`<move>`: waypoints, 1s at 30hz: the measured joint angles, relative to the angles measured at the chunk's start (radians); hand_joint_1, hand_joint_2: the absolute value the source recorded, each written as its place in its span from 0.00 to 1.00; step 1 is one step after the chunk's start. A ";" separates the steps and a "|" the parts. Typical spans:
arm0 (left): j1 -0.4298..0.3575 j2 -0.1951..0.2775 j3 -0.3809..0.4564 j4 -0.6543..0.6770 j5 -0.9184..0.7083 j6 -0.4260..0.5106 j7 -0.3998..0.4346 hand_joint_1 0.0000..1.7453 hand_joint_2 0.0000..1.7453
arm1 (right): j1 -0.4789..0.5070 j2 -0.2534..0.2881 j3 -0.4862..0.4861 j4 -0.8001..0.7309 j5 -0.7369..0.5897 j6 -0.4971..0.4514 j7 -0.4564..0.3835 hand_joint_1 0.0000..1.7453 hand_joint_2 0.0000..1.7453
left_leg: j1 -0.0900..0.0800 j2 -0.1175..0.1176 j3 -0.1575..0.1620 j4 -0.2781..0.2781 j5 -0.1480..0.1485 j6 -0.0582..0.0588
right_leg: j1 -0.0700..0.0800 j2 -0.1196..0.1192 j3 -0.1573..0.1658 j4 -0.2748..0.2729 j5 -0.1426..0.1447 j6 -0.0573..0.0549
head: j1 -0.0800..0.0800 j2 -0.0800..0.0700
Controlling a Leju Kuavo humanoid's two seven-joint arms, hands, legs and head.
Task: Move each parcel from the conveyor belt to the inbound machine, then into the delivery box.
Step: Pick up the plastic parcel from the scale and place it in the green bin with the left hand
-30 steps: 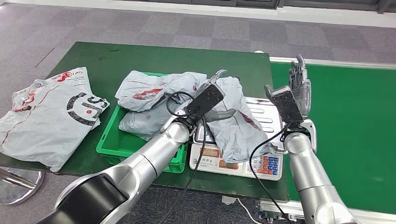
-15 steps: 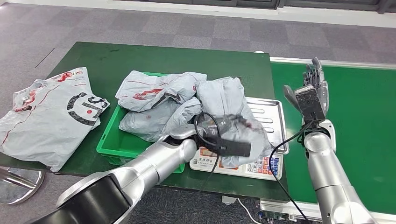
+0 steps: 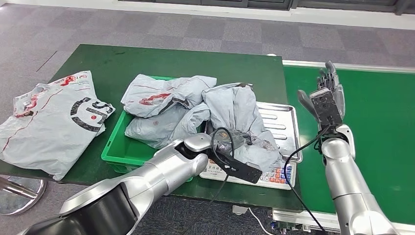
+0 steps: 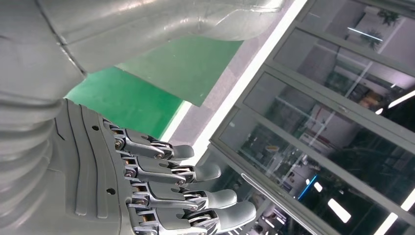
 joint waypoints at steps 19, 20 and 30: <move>-0.016 0.000 0.187 -0.074 0.159 0.317 -0.139 1.00 1.00 | 0.041 0.000 -0.008 -0.050 0.062 0.051 0.033 0.00 1.00 | 0.000 0.000 0.000 0.000 0.000 0.000 | 0.000 0.000 0.000 0.000 0.000 0.000 | 0.000 0.000; -0.016 0.000 0.194 -0.077 0.163 0.319 -0.143 1.00 1.00 | 0.041 0.000 -0.008 -0.050 0.062 0.051 0.033 0.00 1.00 | 0.000 0.000 -0.001 0.000 0.000 0.000 | 0.000 0.000 -0.001 0.000 0.000 0.000 | 0.000 0.000; -0.024 0.000 0.281 -0.145 0.248 0.342 -0.215 1.00 1.00 | 0.035 0.000 -0.011 -0.048 0.062 0.051 0.033 0.00 1.00 | 0.000 0.000 -0.001 0.000 0.000 0.000 | 0.000 0.000 -0.001 0.000 0.000 0.000 | 0.000 0.000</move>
